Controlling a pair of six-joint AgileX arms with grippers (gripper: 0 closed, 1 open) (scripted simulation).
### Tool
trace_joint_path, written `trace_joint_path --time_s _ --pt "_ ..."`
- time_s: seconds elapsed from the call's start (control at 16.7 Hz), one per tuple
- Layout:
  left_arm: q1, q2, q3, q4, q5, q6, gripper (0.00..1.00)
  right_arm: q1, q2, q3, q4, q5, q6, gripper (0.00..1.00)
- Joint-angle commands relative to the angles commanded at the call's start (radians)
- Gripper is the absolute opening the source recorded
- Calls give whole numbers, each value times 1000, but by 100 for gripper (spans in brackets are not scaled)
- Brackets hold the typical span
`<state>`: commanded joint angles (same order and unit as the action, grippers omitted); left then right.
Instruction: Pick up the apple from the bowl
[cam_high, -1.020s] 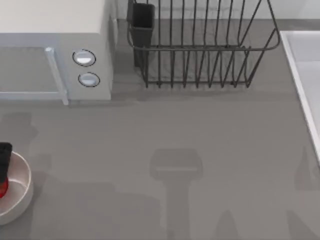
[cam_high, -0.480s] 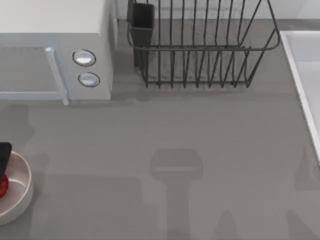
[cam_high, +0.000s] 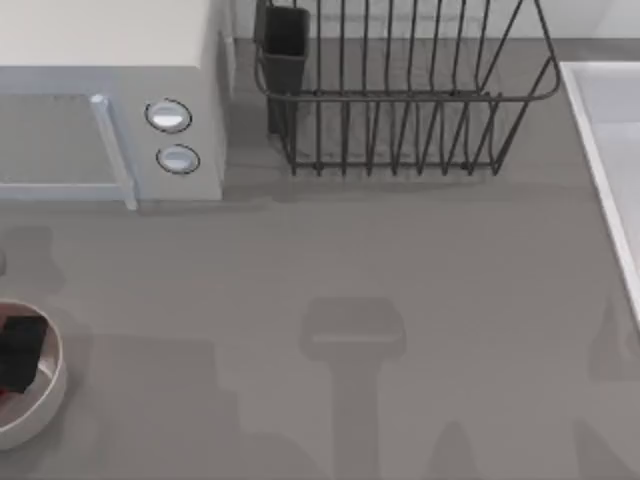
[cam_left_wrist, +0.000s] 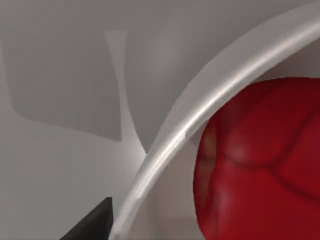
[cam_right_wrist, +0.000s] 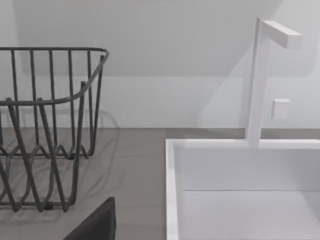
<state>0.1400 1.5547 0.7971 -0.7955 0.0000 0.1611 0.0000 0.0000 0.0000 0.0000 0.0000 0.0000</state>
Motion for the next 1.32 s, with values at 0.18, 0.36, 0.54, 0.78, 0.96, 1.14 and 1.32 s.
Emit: trace_joint_path --time_s 0.18,0.36,0.54,0.78,0.96,1.14,1.32 --pt "2 51 -66 107 0 2 100 0 0 0 0 0 0 100" --pt "3 63 -80 126 0 3 100 0 0 0 0 0 0 100" --pt "3 63 -80 126 0 3 92 0 0 0 0 0 0 100" --pt "3 63 -80 126 0 3 62 0 0 0 0 0 0 100" --pt "3 63 -80 126 0 3 40 0 0 0 0 0 0 100" --pt "3 63 -80 126 0 3 17 0 0 0 0 0 0 100" --pt "3 63 -80 126 0 3 0 0 0 0 0 0 0 100"
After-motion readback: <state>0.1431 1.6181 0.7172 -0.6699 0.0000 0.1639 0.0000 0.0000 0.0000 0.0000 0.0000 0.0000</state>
